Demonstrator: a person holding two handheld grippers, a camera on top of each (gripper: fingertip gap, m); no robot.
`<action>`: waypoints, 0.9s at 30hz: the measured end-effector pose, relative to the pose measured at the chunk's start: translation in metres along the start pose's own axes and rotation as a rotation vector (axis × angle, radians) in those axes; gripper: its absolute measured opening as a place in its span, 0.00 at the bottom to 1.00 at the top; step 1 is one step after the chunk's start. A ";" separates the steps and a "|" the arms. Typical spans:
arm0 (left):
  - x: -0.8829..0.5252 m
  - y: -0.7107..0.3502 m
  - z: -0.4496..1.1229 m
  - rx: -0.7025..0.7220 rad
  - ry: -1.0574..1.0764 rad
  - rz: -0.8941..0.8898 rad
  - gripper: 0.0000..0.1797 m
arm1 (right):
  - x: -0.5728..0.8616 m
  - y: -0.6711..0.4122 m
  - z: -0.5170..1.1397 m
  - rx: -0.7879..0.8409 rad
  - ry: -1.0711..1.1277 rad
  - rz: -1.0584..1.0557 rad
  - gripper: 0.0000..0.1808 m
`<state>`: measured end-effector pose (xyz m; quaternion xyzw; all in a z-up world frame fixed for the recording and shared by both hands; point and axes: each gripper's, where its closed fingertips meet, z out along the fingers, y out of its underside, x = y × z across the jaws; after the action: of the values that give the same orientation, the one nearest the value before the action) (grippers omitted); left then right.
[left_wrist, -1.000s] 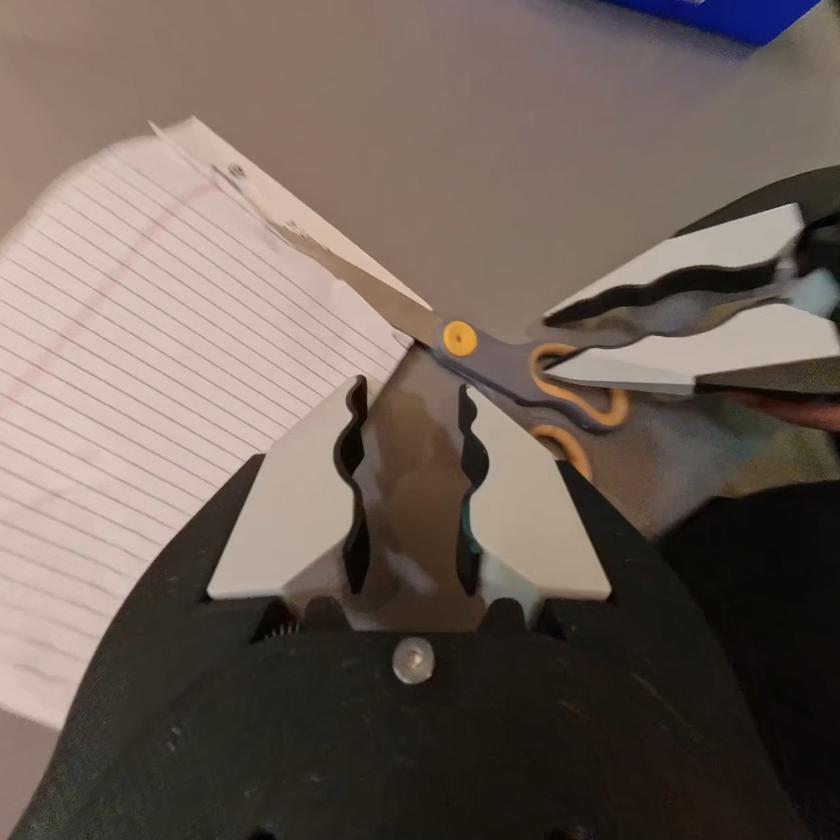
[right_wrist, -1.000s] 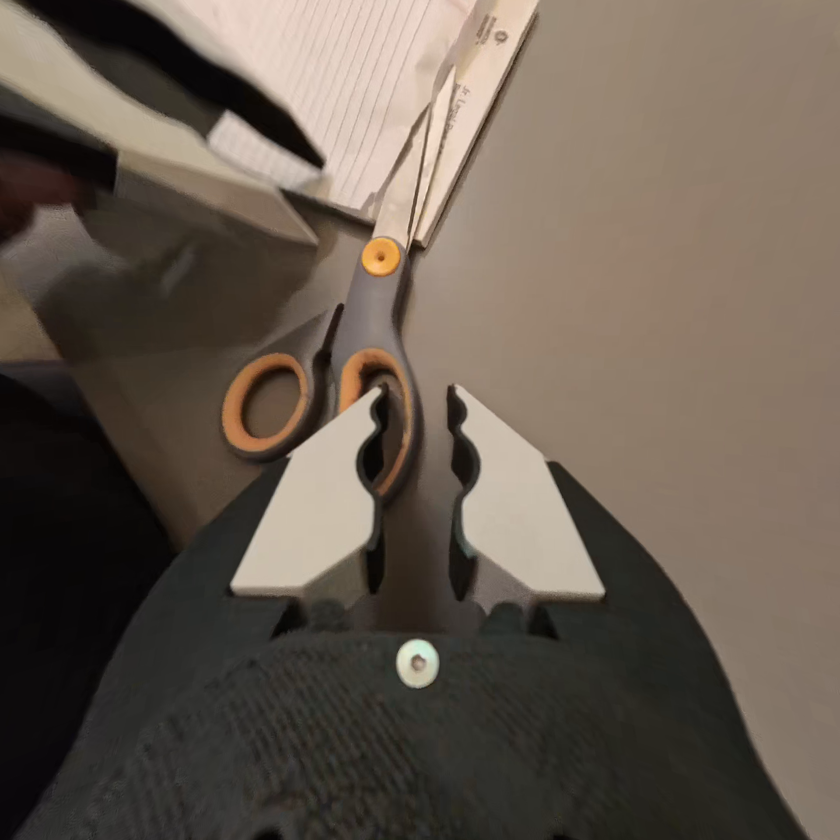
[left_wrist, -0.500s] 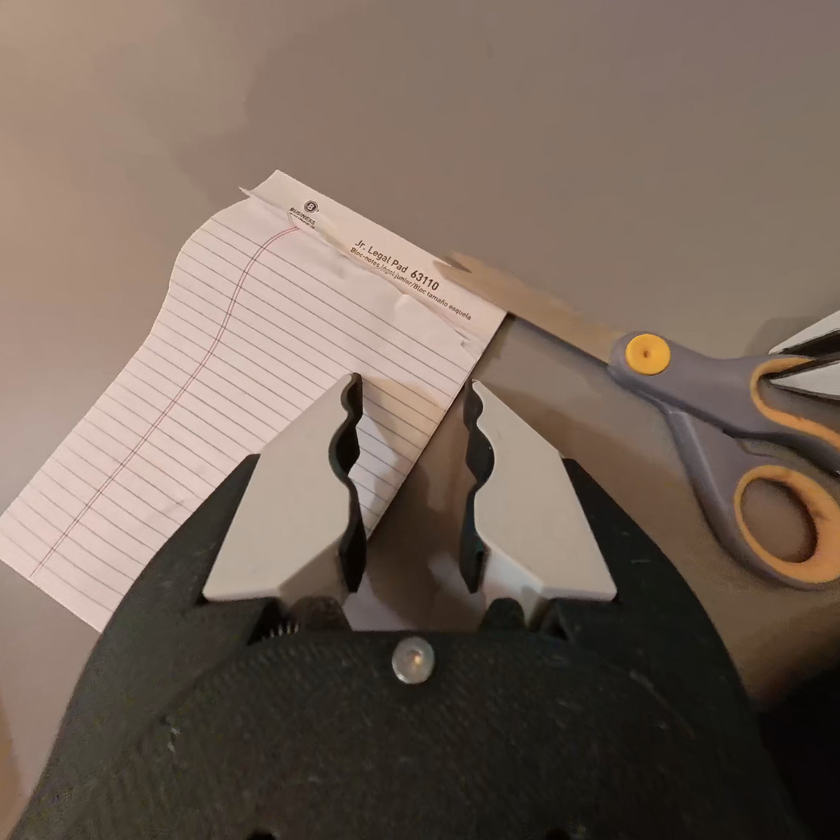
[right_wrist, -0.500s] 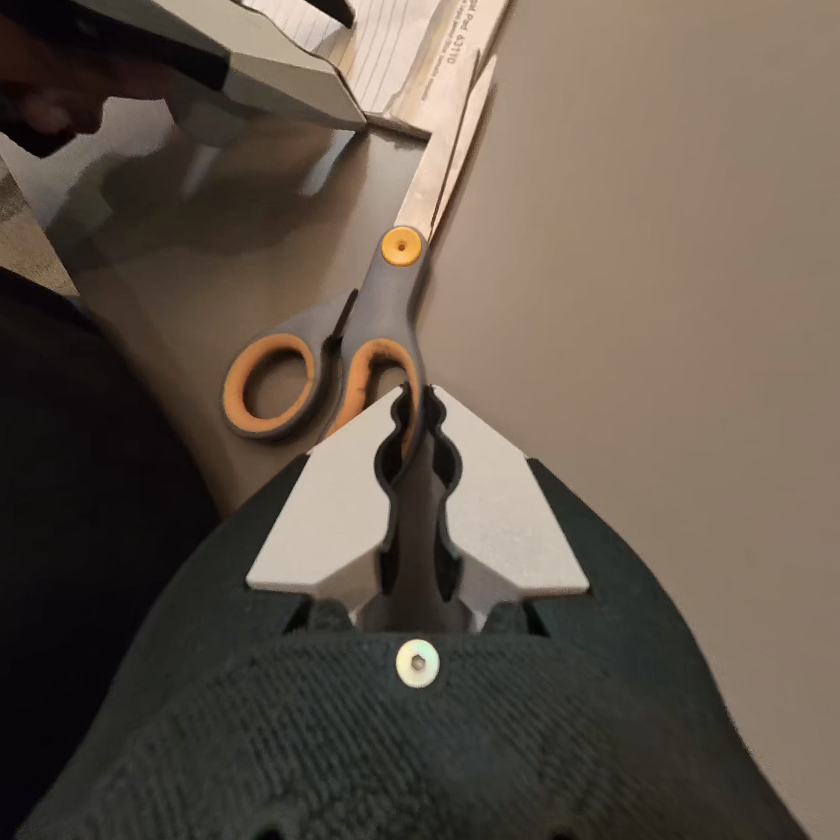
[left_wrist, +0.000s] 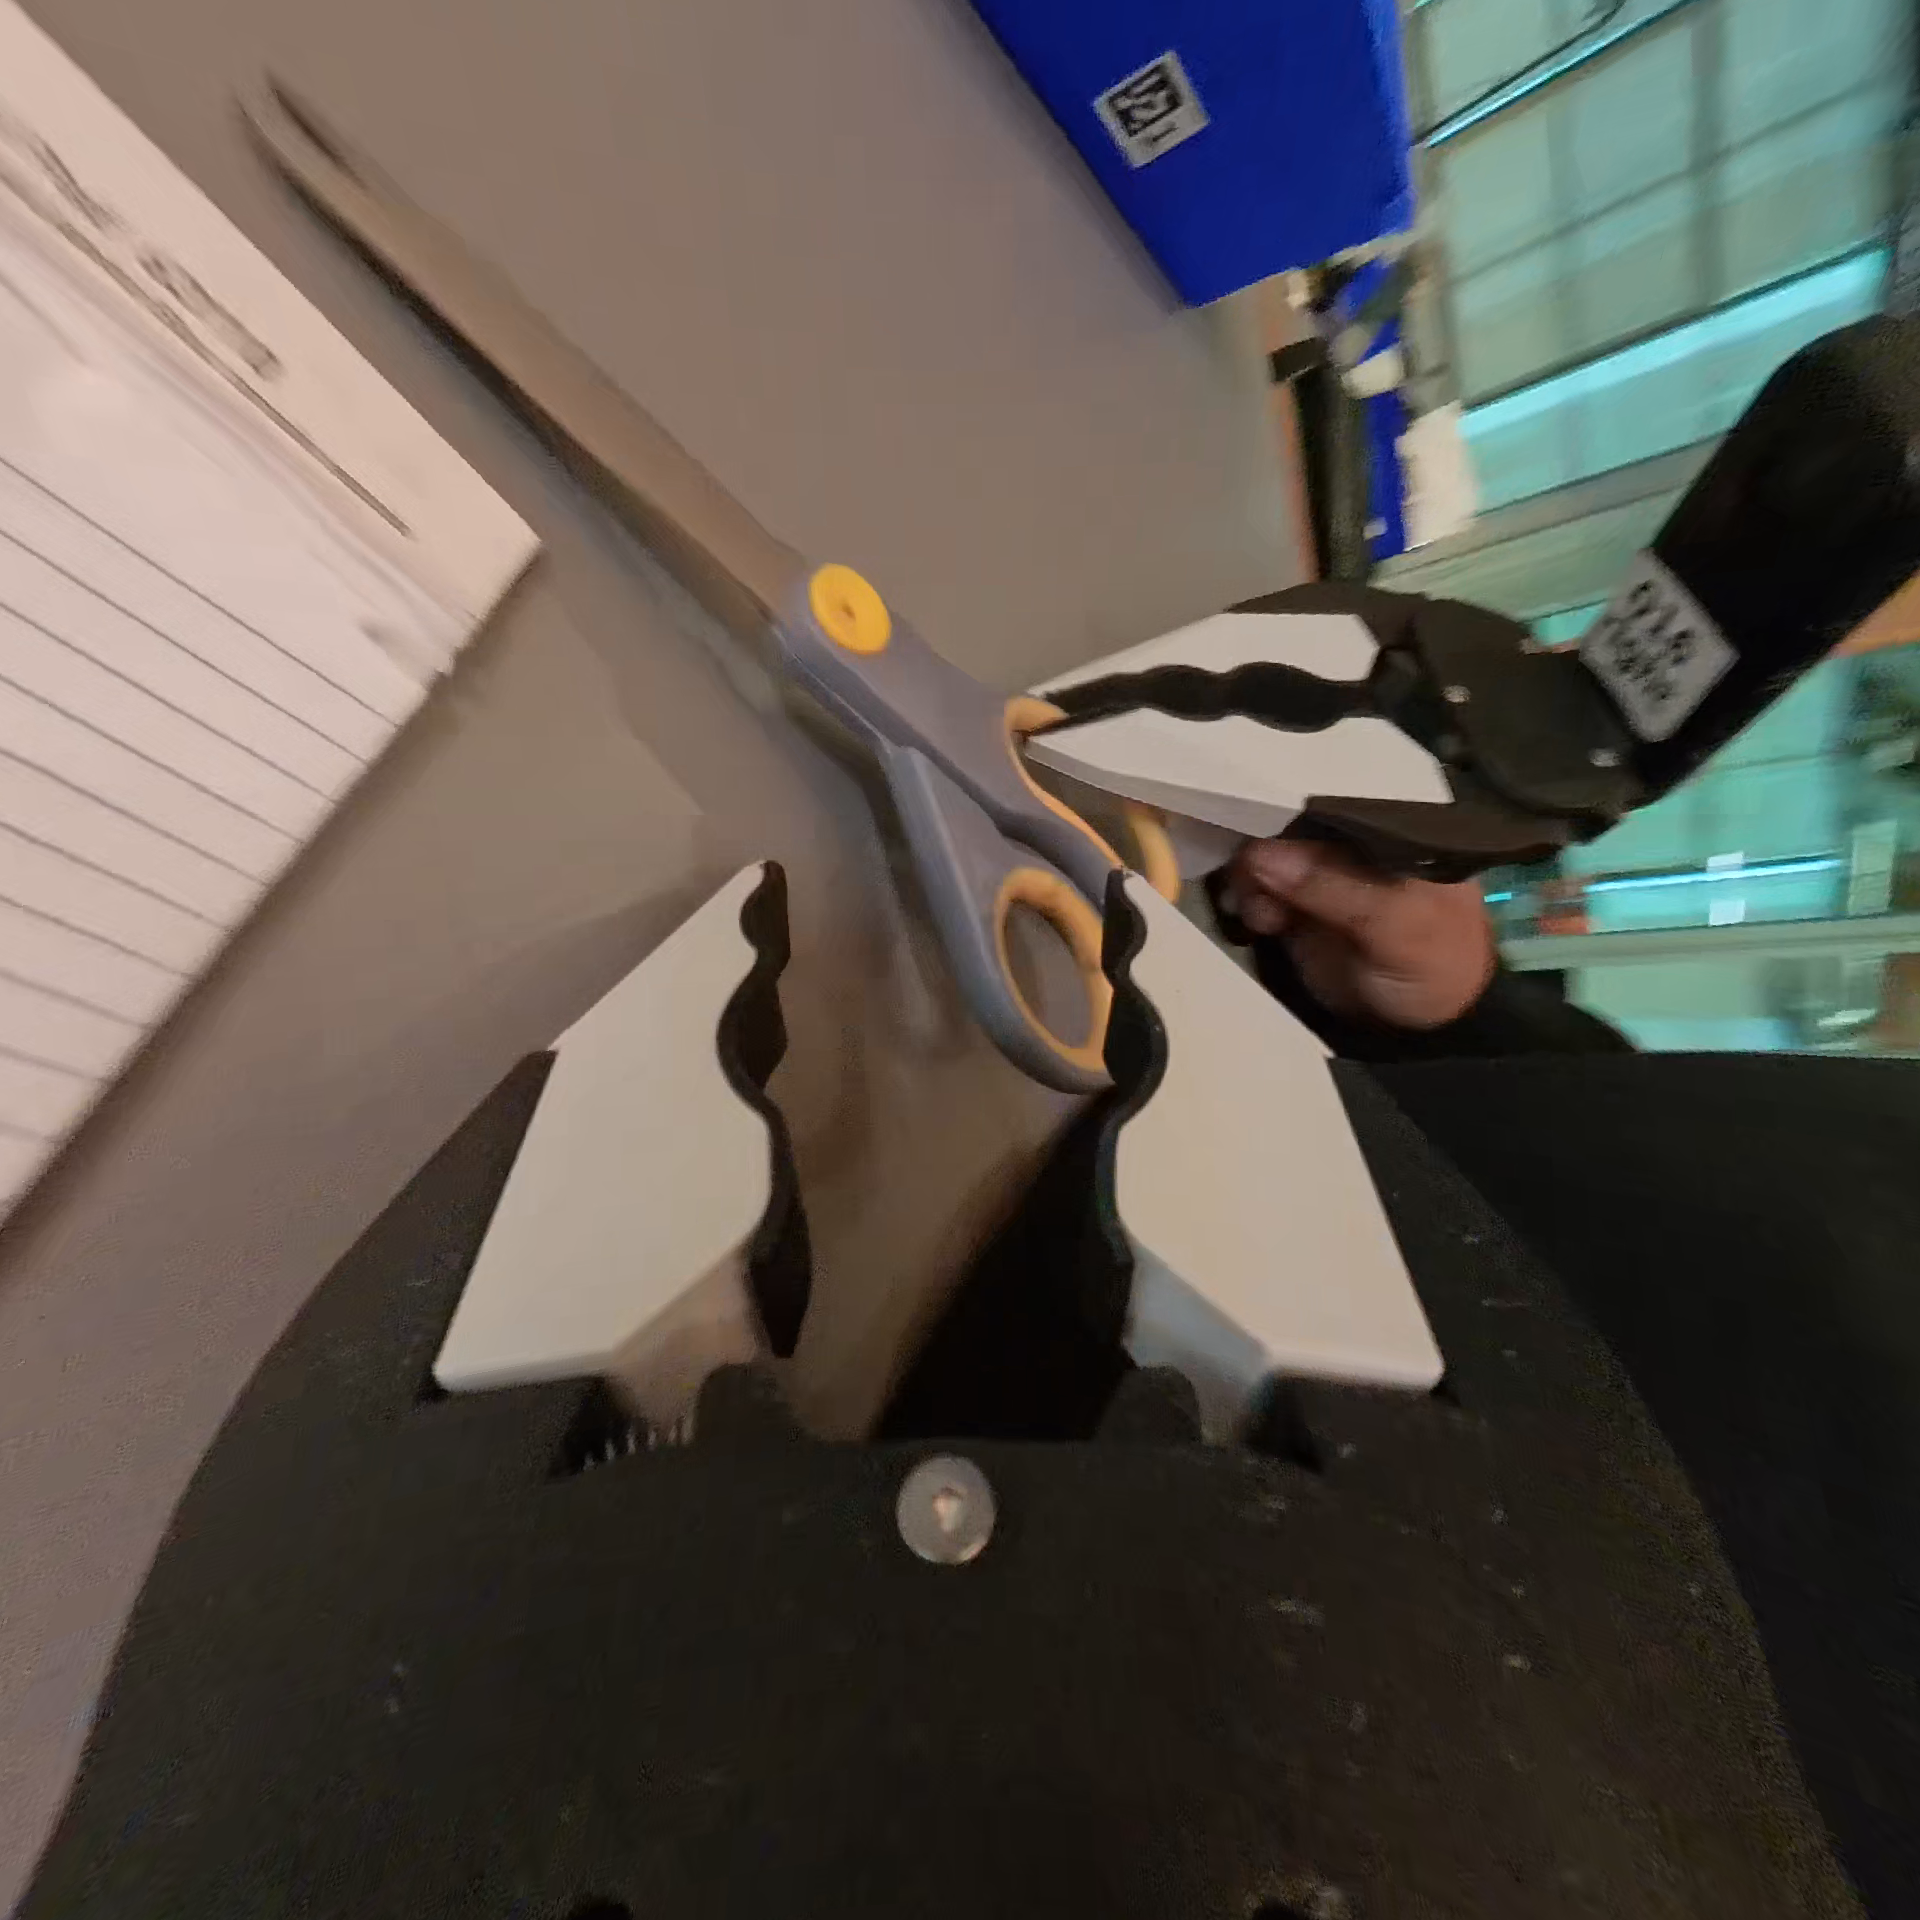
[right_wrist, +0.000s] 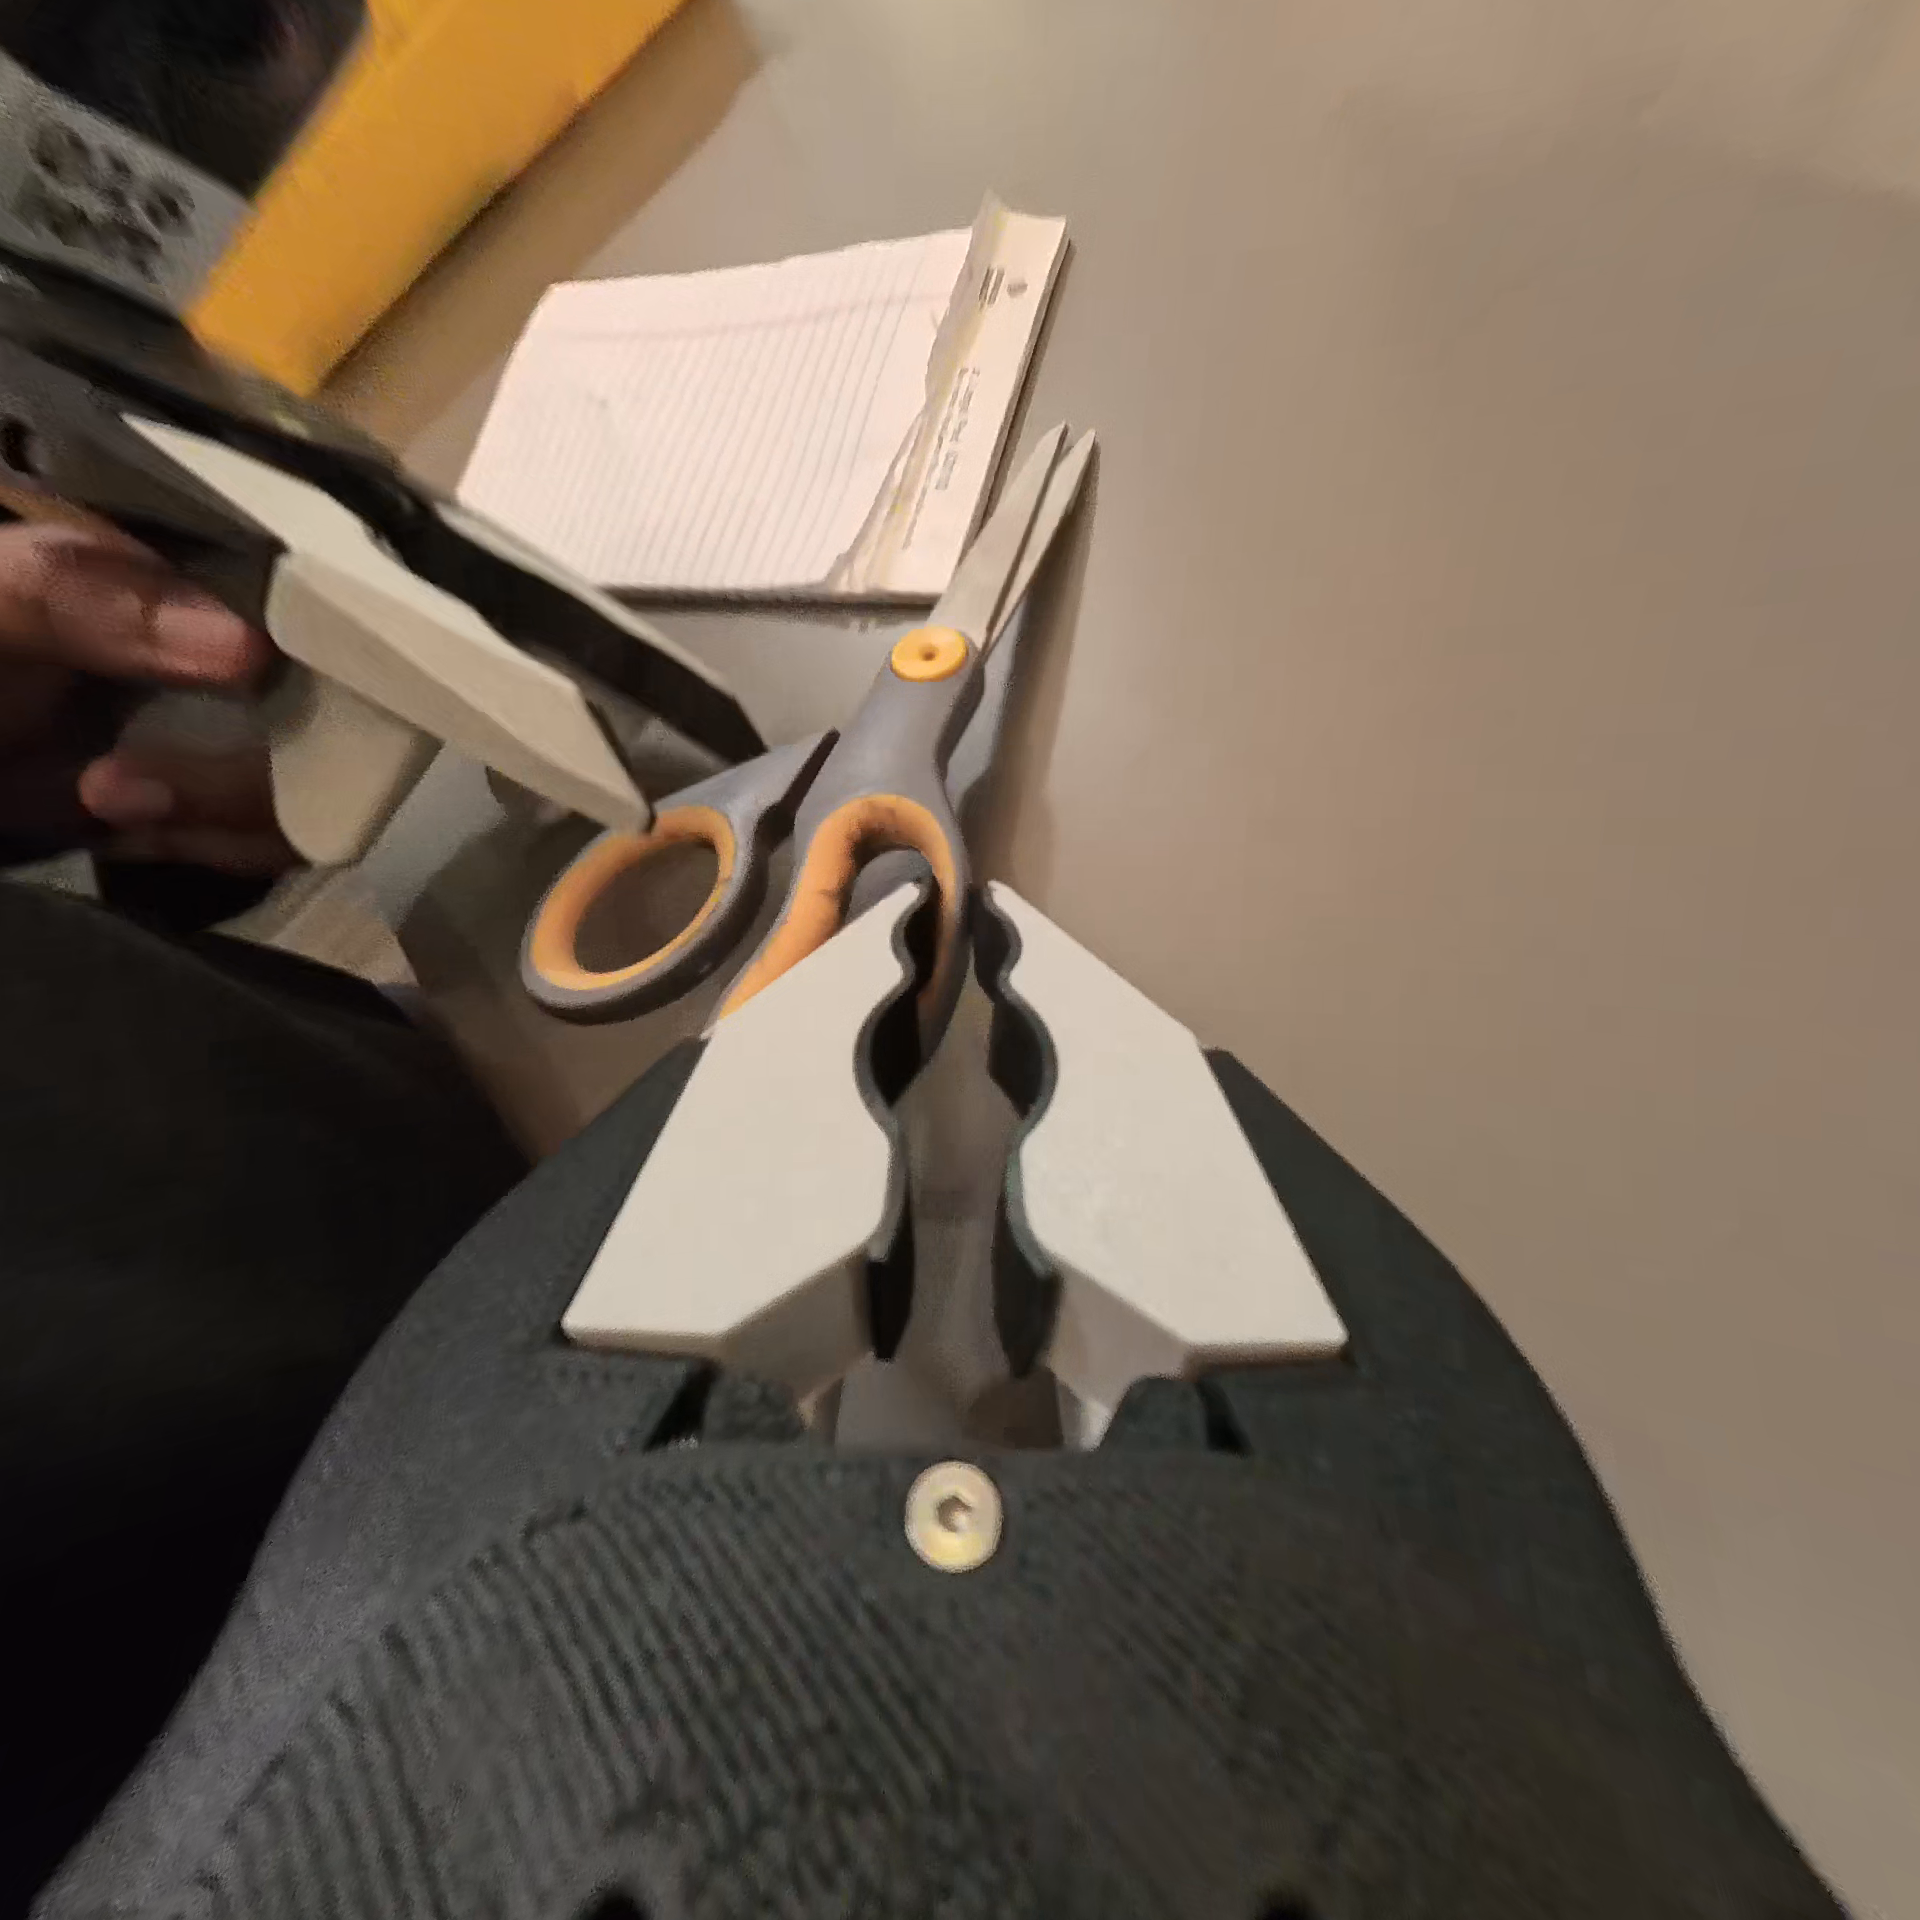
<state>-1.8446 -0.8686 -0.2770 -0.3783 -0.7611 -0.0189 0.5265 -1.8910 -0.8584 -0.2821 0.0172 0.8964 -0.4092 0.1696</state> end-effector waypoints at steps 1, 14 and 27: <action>0.004 0.002 0.002 0.002 0.045 -0.047 0.32 | -0.001 -0.004 0.000 0.018 -0.008 0.009 0.03; 0.036 -0.028 -0.032 0.197 0.347 -0.165 0.05 | -0.037 -0.053 -0.020 0.279 -0.470 0.396 0.22; 0.032 -0.007 -0.059 0.180 0.427 -0.239 0.05 | -0.021 -0.055 -0.040 0.230 -0.637 0.630 0.05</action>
<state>-1.8075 -0.8804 -0.2224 -0.2246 -0.6707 -0.0926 0.7008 -1.8923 -0.8631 -0.2108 0.1808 0.6997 -0.4194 0.5494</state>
